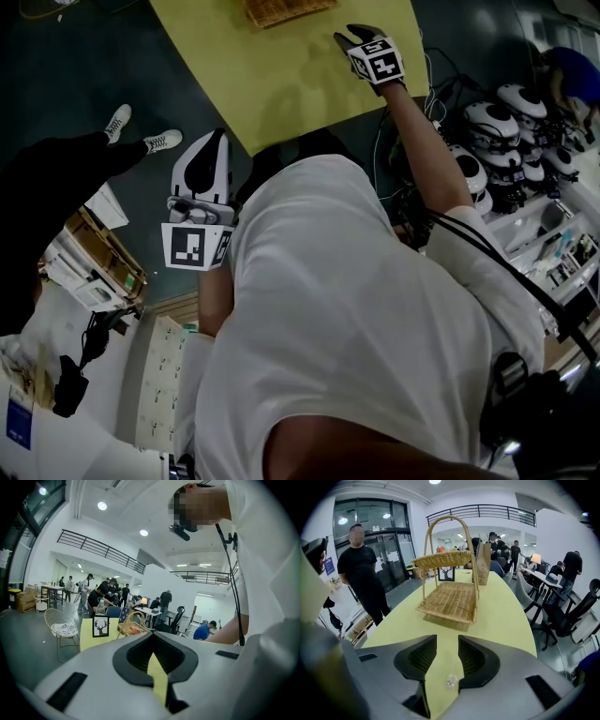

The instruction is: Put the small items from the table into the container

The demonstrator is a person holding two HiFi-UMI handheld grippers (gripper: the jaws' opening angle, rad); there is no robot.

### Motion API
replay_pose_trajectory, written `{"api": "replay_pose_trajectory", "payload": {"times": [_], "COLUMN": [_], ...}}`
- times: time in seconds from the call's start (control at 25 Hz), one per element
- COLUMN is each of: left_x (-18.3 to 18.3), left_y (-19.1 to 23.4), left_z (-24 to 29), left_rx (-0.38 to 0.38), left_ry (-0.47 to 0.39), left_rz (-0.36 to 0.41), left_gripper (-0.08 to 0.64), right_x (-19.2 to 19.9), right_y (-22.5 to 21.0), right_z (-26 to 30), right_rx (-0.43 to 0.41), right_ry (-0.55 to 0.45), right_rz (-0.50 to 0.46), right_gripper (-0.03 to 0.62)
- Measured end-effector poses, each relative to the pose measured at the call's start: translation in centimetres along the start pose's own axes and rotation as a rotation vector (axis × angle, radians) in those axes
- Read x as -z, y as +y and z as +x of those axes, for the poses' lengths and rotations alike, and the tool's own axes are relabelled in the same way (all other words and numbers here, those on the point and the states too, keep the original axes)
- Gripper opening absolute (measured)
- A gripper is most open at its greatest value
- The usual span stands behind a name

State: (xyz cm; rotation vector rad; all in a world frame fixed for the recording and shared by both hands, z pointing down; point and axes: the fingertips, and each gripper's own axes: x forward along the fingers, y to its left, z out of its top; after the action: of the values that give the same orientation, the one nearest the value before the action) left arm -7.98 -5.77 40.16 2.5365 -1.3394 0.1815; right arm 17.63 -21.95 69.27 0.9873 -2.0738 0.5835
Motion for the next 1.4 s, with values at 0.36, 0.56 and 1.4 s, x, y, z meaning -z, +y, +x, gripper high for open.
{"api": "replay_pose_trajectory", "payload": {"times": [0.36,0.56,1.4], "left_x": [1.2,1.6,3.3], "left_y": [0.6,0.3,1.1], "left_z": [1.8,3.0,3.1], "left_rx": [0.029,0.049,0.044], "left_ry": [0.037,0.048,0.067], "left_rz": [-0.018,-0.022,-0.054], "left_gripper": [0.008,0.008,0.008], "right_x": [3.4,5.2,10.5], "right_y": [0.4,0.0,0.5], "right_z": [1.4,2.0,3.8], "right_rx": [0.002,0.015,0.048], "right_ry": [0.053,0.088,0.196], "right_rz": [0.046,0.083,0.123], "right_gripper": [0.152,0.153,0.153]}}
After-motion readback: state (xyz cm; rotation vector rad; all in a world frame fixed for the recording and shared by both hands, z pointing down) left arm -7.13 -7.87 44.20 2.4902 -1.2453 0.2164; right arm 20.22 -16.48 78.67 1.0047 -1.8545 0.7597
